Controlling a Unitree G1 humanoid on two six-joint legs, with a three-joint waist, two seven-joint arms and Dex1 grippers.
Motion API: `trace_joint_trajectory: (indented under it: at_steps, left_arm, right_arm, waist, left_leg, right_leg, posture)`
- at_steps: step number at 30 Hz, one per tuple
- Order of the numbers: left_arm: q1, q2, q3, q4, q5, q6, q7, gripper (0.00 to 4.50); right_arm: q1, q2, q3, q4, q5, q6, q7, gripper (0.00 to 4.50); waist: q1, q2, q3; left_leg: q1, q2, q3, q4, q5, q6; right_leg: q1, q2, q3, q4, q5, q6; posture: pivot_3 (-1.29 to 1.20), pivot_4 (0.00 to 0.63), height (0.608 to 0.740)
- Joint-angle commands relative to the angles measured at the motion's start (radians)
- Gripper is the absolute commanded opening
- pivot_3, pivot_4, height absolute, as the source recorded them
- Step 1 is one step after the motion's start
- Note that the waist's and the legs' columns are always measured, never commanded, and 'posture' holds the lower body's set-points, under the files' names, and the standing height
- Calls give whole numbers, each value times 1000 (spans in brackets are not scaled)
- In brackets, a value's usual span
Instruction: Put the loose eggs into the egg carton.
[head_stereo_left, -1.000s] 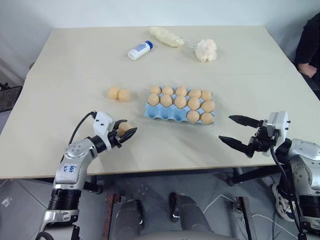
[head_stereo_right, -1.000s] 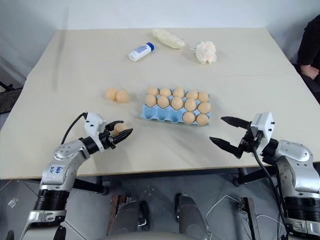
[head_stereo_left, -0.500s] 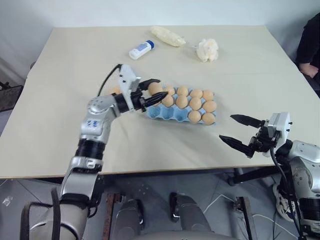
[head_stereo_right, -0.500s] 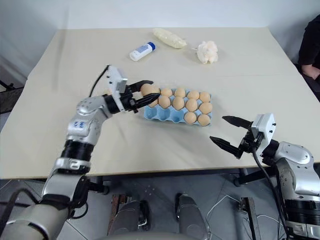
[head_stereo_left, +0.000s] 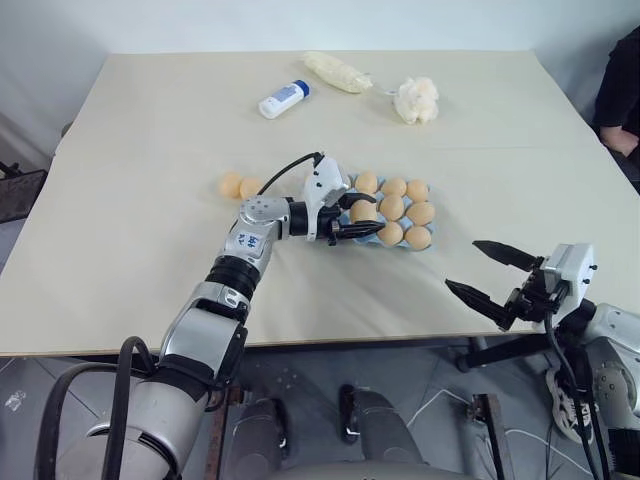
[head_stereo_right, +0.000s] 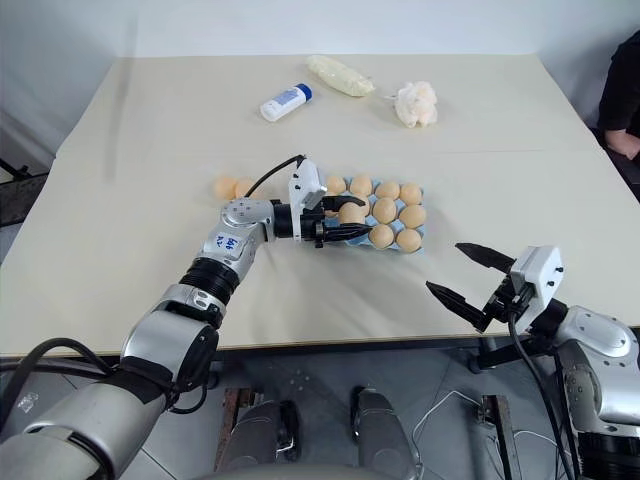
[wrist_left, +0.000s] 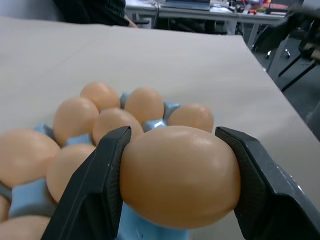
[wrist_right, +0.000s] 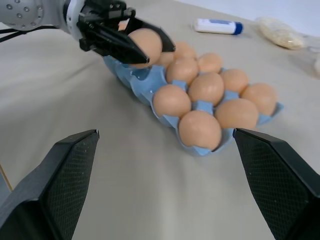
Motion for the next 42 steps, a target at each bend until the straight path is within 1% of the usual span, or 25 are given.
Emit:
trace_joint_trajectory:
  at_steps: [1, 4, 5, 10, 12, 15, 19, 23, 27, 29, 32, 34, 36, 39, 42]
  left_arm:
    - [-44, -17, 24, 24, 10, -44, 32, 3416]
    - [-55, -22, 39, 34, 6, -50, 38, 4369]
    - [-57, -22, 44, 33, 6, -52, 39, 4469]
    - [-59, -15, 58, 25, 11, -59, 48, 4469]
    - [-58, -2, 68, -5, 6, -55, 51, 4469]
    - [-39, 47, 92, -96, -7, -32, 63, 4469]
    - [33, 135, 142, -258, -41, 30, 89, 4469]
    - [151, 226, 197, -439, -66, 114, 145, 4469]
    - [284, 328, 312, -576, -105, 169, 232, 4469]
    - [350, 373, 355, -628, -126, 202, 249, 4469]
    - [539, 470, 475, -716, -138, 253, 304, 4469]
    - [629, 493, 520, -772, -147, 300, 352, 4469]
    - [714, 496, 543, -871, -173, 415, 397, 4469]
    - [828, 508, 575, -993, -216, 527, 408, 4469]
    - [892, 546, 612, -1027, -243, 586, 396, 4469]
  right_arm:
    - [-1, 1, -27, -39, 22, 2, -13, 4500]
    - [-8, -4, -27, -28, 22, 1, -10, 4500]
    - [-8, -5, -27, -25, 22, -1, -8, 4500]
    - [-21, -9, -23, -2, 18, -7, 7, 4500]
    - [-25, -11, -19, 3, 17, -6, 15, 4500]
    - [-39, -13, -13, 20, 13, -8, 31, 4500]
    - [-55, -13, -5, 32, 13, -2, 45, 4500]
    - [-68, -12, 8, 48, 8, 0, 60, 4500]
    - [-78, -13, 15, 58, 10, 1, 78, 4500]
    - [-88, -15, 20, 70, 9, 0, 86, 4500]
    - [-114, -24, 32, 108, 4, -4, 111, 4500]
    - [-133, -26, 41, 128, 1, -3, 124, 4500]
    - [-153, -25, 50, 141, -2, 0, 130, 4500]
    - [-179, -25, 63, 154, -6, 7, 137, 4500]
    - [-201, -28, 78, 168, -9, 13, 149, 4500]
  waist:
    - [2, 0, 0]
    - [2, 0, 0]
    - [2, 0, 0]
    - [2, 0, 0]
    - [2, 0, 0]
    - [0, 0, 0]
    - [-3, 0, 0]
    - [0, 0, 0]
    - [0, 0, 0]
    - [0, 0, 0]
    - [-6, 1, 0]
    - [-5, 1, 0]
    - [-2, 1, 0]
    - [8, 1, 0]
    - [9, 1, 0]
  left_leg:
    - [0, 0, 0, 0, 0, 0]
    - [0, -1, -1, 0, 0, 0]
    - [-1, -2, -1, 0, 0, 0]
    - [-1, -2, -1, -1, 1, 2]
    - [-1, -2, -1, -1, 1, 2]
    - [-1, -2, -2, -1, 1, 2]
    - [0, -1, -1, -1, 1, 2]
    - [1, -1, -2, -1, 1, 2]
    - [1, -1, -2, 0, 1, 1]
    - [1, 3, -2, 1, 1, 2]
    - [2, 4, 0, 0, 1, 1]
    - [4, 7, 2, -1, 0, 0]
    - [3, 8, 1, 0, 0, -1]
    - [3, 8, 0, 0, -3, -6]
    - [3, 9, 0, 0, -3, -6]
  right_leg:
    - [0, 0, 0, 0, 0, 0]
    - [0, -1, -1, 0, 0, 0]
    - [0, -1, -1, 0, 0, 0]
    - [0, -1, -1, 0, 0, 1]
    - [0, -1, -1, 0, 0, 1]
    - [0, -1, -1, 0, 0, 1]
    - [0, -1, -1, 1, -1, 1]
    - [0, -1, -1, 5, -1, 0]
    - [0, -3, -1, 6, -1, 0]
    - [0, -4, 0, 7, -1, 0]
    - [0, -5, 1, 7, -1, 0]
    - [0, -5, 2, 7, -2, -1]
    - [-1, -5, 1, 7, -2, -3]
    - [0, -6, 0, 7, -3, -3]
    - [0, -6, 0, 5, -3, -6]
  posture:
    - [0, 150, 740]
    - [0, 150, 740]
    - [0, 150, 740]
    - [0, 150, 740]
    - [0, 150, 740]
    - [0, 150, 740]
    - [0, 150, 740]
    - [0, 150, 740]
    - [0, 150, 740]
    - [0, 150, 740]
    - [0, 150, 740]
    - [0, 150, 740]
    - [0, 150, 740]
    - [0, 150, 740]
    - [0, 150, 740]
